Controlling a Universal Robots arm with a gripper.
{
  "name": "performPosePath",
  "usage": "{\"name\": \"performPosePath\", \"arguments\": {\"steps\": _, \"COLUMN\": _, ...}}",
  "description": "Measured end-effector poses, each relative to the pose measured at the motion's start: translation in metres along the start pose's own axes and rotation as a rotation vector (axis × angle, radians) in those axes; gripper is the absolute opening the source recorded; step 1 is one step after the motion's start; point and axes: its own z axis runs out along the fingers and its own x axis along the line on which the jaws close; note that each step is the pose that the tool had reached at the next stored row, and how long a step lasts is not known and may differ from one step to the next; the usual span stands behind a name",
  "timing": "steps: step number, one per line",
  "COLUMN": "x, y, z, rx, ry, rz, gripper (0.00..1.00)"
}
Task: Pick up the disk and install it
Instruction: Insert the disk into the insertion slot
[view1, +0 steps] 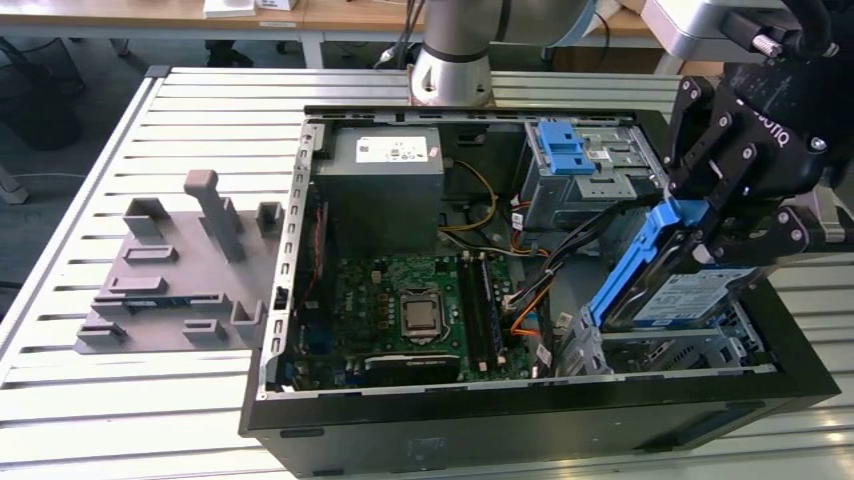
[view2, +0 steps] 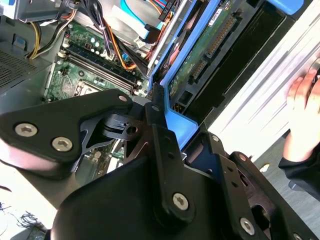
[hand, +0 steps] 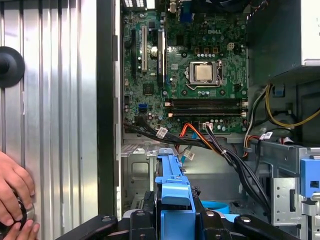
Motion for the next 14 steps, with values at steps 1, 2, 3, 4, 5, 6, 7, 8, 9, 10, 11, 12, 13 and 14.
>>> {"name": "performPosePath", "arguments": {"steps": 1, "x": 0.0, "y": 0.0, "z": 0.0004, "rx": 0.0, "ry": -0.0001, "rz": 0.0, "gripper": 0.36}}
{"name": "performPosePath", "arguments": {"steps": 2, "x": 0.0, "y": 0.0, "z": 0.0007, "rx": 0.0, "ry": -0.0001, "rz": 0.0, "gripper": 0.36}}
{"name": "performPosePath", "arguments": {"steps": 3, "x": 0.0, "y": 0.0, "z": 0.001, "rx": 0.0, "ry": 0.0, "rz": 0.0, "gripper": 0.36}}
{"name": "performPosePath", "arguments": {"steps": 4, "x": 0.0, "y": 0.0, "z": 0.0014, "rx": 0.0, "ry": 0.0, "rz": 0.0, "gripper": 0.36}}
{"name": "performPosePath", "arguments": {"steps": 5, "x": 0.0, "y": 0.0, "z": 0.0018, "rx": 0.0, "ry": -0.0001, "rz": 0.0, "gripper": 0.36}}
{"name": "performPosePath", "arguments": {"steps": 6, "x": 0.0, "y": 0.0, "z": 0.0021, "rx": 0.0, "ry": -0.0001, "rz": 0.0, "gripper": 0.36}}
{"name": "performPosePath", "arguments": {"steps": 7, "x": 0.0, "y": -0.0001, "z": 0.0025, "rx": 0.0, "ry": -0.0001, "rz": 0.0, "gripper": 0.36}}
{"name": "performPosePath", "arguments": {"steps": 8, "x": 0.0, "y": -0.0001, "z": 0.0028, "rx": 0.0, "ry": 0.0, "rz": 0.0, "gripper": 0.36}}
{"name": "performPosePath", "arguments": {"steps": 9, "x": 0.0, "y": -0.0001, "z": 0.0032, "rx": 0.0, "ry": 0.0, "rz": 0.0, "gripper": 0.36}}
{"name": "performPosePath", "arguments": {"steps": 10, "x": 0.0, "y": -0.0001, "z": 0.0035, "rx": 0.0, "ry": 0.0, "rz": 0.0, "gripper": 0.36}}
{"name": "performPosePath", "arguments": {"steps": 11, "x": 0.0, "y": -0.0001, "z": 0.0039, "rx": 0.0, "ry": 0.0, "rz": 0.0, "gripper": 0.36}}
{"name": "performPosePath", "arguments": {"steps": 12, "x": 0.0, "y": -0.0001, "z": 0.0042, "rx": 0.0, "ry": 0.0, "rz": 0.0, "gripper": 0.36}}
{"name": "performPosePath", "arguments": {"steps": 13, "x": 0.0, "y": -0.0001, "z": 0.0046, "rx": 0.0, "ry": 0.0, "rz": 0.0, "gripper": 0.36}}
{"name": "performPosePath", "arguments": {"steps": 14, "x": 0.0, "y": -0.0001, "z": 0.0049, "rx": 0.0, "ry": 0.0, "rz": 0.0, "gripper": 0.36}}
